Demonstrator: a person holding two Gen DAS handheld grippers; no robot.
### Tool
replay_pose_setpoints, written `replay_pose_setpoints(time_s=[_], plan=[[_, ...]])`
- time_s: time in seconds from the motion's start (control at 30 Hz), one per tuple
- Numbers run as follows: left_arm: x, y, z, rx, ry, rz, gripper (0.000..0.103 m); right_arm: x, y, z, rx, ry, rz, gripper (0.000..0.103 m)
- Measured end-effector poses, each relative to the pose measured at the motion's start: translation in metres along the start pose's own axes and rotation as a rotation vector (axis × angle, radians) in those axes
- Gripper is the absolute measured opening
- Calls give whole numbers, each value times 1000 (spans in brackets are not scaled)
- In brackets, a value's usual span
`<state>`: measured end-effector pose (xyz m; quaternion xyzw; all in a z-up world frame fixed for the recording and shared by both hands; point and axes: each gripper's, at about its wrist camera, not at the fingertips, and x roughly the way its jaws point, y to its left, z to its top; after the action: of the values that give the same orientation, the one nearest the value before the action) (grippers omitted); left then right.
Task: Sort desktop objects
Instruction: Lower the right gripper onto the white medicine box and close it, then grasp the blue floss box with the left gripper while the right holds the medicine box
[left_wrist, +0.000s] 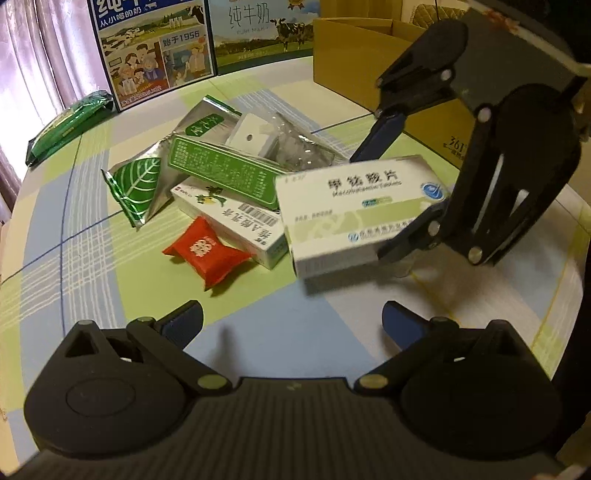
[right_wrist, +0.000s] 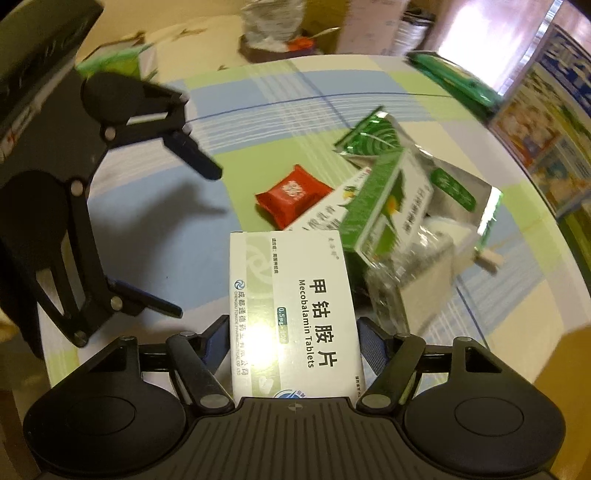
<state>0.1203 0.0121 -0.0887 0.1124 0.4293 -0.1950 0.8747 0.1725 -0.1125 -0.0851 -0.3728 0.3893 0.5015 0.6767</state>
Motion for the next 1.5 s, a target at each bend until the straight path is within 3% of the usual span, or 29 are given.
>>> replay_pose_setpoints(time_s=[0.43,0.83,0.97,1.23,1.37,1.5], plan=[[11,-42,19,-99,-50,-45,96,-51,-25,-42,276,-36,-115,69],[38,-65,38,-212,-105,33,96,-82,-41,-74,422,-119,-149,69],[50,-69,43,-257,-96,60,91,-87,-45,-77,446,-135,-153,69],[42,-66,36,-181,-24,97,68,-87,-44,-82,460,-142,-140,69],[27,-53,21,-154,1,150,68,-82,-38,-83,483,-147,-124,69],[27,-45,17,-165,6,141,67,-70,-35,-84,532,-139,-103,69]])
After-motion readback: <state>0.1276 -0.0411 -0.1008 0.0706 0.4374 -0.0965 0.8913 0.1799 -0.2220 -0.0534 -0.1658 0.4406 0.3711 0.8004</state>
